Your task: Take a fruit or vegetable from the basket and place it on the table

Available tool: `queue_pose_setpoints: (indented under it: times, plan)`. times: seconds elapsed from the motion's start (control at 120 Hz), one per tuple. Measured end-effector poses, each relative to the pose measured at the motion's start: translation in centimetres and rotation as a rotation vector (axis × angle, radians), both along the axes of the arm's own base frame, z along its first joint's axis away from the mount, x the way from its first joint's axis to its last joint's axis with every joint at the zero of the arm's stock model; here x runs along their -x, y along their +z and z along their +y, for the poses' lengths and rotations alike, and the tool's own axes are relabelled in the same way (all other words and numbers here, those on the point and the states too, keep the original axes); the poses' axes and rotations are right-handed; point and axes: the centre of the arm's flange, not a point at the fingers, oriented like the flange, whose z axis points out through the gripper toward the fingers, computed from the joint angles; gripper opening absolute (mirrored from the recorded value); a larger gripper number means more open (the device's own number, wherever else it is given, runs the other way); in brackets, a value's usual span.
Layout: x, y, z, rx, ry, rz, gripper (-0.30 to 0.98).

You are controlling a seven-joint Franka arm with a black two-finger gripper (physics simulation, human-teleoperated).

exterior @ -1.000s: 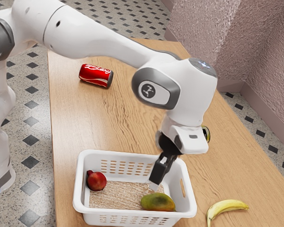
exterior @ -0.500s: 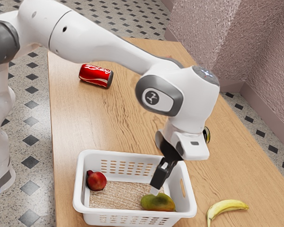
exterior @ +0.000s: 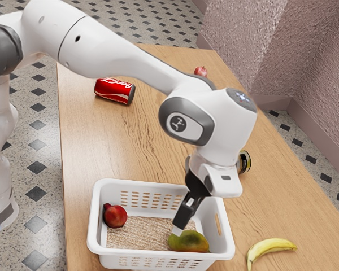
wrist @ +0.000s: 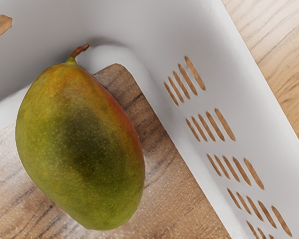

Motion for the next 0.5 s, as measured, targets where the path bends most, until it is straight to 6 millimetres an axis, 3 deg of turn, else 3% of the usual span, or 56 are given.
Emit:
queue_pose_setpoints:
  times: [0.5]
  plan:
    - [-0.5,-2.7,-0.2,0.023,0.016,-0.036,0.69]
